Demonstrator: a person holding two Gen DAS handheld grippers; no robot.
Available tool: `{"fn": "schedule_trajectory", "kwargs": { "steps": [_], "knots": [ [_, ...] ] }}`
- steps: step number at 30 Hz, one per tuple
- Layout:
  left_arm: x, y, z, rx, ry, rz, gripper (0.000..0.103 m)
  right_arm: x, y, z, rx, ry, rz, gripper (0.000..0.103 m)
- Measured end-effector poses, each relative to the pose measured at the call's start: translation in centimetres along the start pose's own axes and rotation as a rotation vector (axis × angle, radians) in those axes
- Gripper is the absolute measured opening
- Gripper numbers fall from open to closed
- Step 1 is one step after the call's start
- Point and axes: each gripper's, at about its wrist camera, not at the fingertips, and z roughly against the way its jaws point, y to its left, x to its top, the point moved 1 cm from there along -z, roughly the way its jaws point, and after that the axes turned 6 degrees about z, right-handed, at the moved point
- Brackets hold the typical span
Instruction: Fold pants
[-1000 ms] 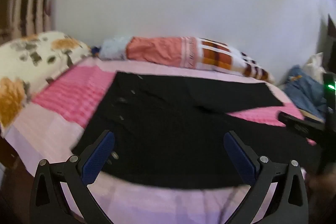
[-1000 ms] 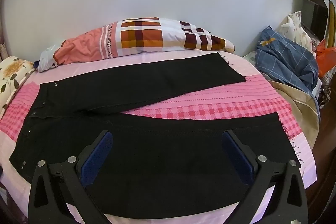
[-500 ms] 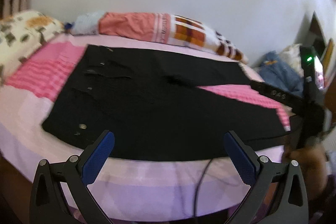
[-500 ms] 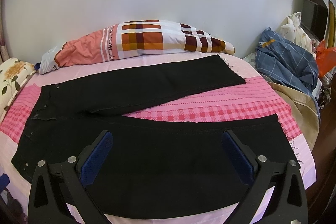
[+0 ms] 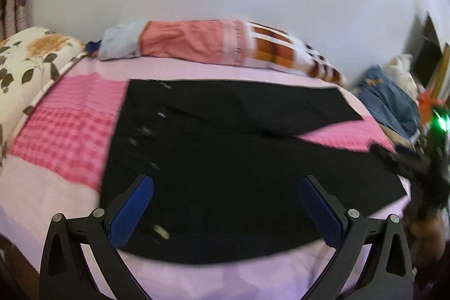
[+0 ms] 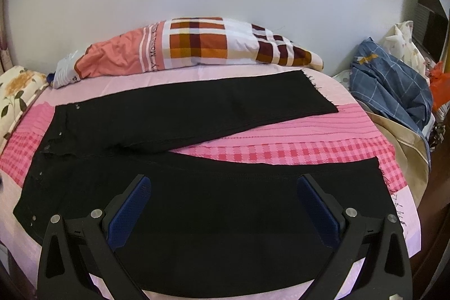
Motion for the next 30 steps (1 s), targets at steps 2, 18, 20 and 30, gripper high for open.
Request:
{"fn": "schedule_trajectory", "kwargs": {
  "steps": [2, 18, 20, 30],
  "knots": [
    [2.5, 3.2, -0.8, -0.021, -0.039, -0.010, 0.103, 0.2, 0.5, -0.7, 0.000, 0.016, 0.011, 0.102],
    [17.3, 18.3, -20.1, -0.162, 0.184, -0.018, 0.102, 2.1, 3.9, -6.0, -0.015, 0.139, 0.083, 0.102],
    [17.4, 19.0, -22.1, -0.171, 0.227, -0.024, 0.101, 2.3, 4.2, -6.5, -0.017, 0.151, 0.084, 0.102],
    [16.6, 18.1, -26.4, -0.098, 0.300, -0.124, 0.033, 2.9, 5.2, -8.5, -0.024, 0.194, 0.103, 0.102]
  ]
}}
